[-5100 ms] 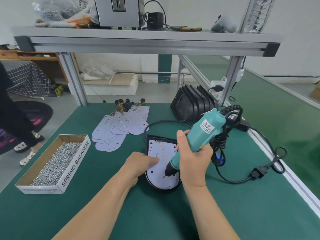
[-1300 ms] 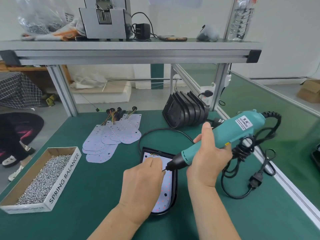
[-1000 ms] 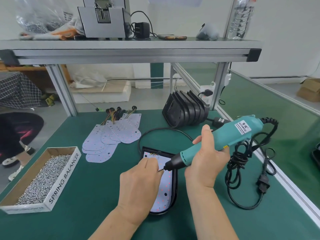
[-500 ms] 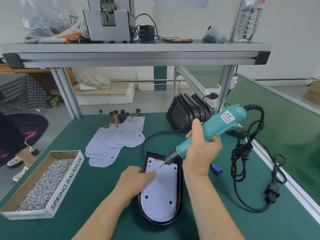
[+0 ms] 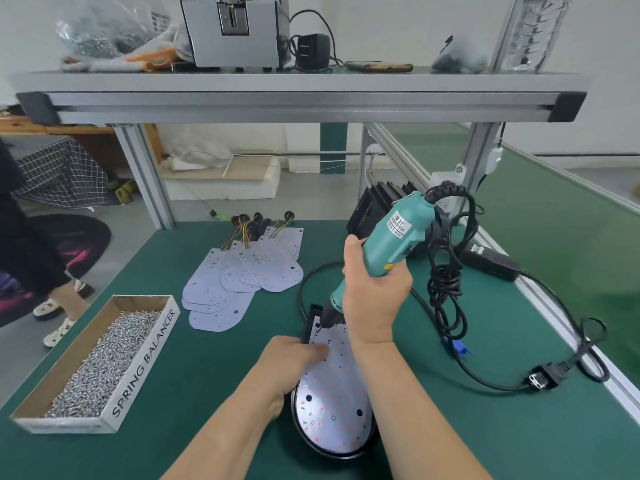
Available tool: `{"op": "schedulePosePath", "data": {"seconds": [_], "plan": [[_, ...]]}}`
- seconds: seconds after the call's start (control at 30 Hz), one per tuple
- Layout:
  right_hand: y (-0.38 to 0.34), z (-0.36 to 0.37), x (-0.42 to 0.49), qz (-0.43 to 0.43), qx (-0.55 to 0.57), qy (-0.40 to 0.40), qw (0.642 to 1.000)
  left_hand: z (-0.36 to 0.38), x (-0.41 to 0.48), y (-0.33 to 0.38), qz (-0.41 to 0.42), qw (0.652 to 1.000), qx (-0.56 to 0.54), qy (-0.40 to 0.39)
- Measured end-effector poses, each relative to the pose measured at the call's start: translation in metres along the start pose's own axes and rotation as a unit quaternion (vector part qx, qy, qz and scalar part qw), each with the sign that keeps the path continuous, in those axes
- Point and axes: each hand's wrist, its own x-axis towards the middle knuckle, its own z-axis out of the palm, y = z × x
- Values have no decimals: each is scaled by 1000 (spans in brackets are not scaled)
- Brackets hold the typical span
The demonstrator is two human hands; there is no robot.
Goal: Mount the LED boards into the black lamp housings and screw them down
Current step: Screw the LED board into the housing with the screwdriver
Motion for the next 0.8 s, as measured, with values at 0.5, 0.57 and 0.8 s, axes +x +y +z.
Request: {"op": "schedulePosePath", "data": {"seconds": [0.5,0.57,0.8], "plan": [[7,4,-1,-16,-34,-55,998,0,4,-6,19,1000,10,9],[8,4,-2,-10,-31,-67,997,0,4,-6,19,1000,10,8],[1,1,-7,-9,-39,-53,998,-2,3,-6,14,1000,13,-4]]}}
